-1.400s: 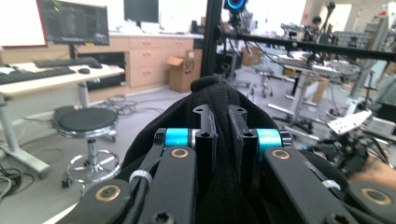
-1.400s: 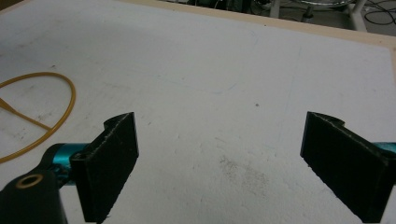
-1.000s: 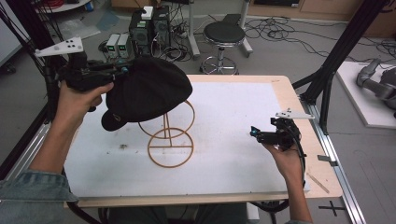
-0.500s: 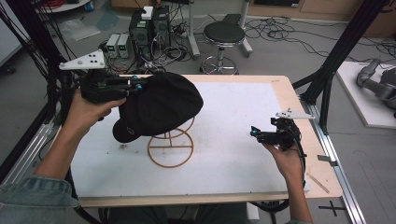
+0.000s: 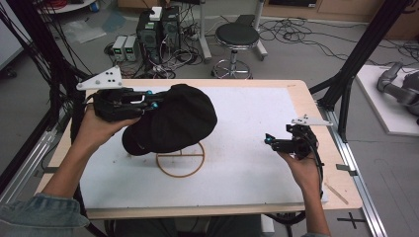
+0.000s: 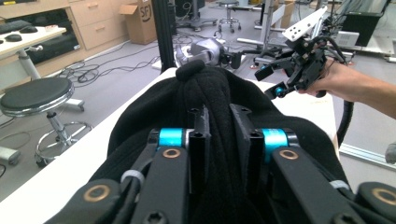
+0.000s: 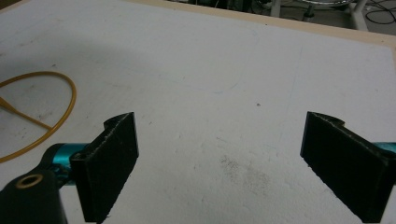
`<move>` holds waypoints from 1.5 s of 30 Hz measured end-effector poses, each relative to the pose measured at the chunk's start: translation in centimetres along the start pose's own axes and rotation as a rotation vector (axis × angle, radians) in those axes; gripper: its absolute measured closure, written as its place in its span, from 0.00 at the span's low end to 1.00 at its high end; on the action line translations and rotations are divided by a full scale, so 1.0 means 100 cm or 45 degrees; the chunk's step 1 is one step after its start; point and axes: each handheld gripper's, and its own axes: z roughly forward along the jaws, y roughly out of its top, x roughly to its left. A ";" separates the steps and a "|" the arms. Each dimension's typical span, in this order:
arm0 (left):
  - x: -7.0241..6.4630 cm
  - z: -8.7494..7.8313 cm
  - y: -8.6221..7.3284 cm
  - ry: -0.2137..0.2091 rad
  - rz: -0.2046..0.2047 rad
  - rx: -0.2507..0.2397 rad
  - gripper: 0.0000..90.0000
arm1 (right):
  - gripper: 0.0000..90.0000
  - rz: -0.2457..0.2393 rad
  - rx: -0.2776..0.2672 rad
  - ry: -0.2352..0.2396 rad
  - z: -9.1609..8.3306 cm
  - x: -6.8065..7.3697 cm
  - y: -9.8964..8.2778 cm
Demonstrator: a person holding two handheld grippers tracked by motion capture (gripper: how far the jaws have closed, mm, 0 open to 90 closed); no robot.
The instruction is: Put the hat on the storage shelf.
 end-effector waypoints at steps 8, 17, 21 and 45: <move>-0.004 0.005 -0.007 0.048 0.015 0.050 0.68 | 0.12 0.001 0.002 -0.002 0.001 0.000 0.000; -0.005 0.001 -0.007 0.066 0.015 0.011 0.59 | 0.12 0.004 -0.001 -0.004 0.000 0.000 0.000; -0.004 -0.004 -0.009 0.097 0.015 -0.010 0.55 | 0.12 0.007 -0.004 0.000 0.000 -0.001 0.000; 0.018 -0.053 -0.059 0.453 -0.086 -0.079 0.40 | 0.12 0.020 -0.012 0.005 0.000 -0.004 0.002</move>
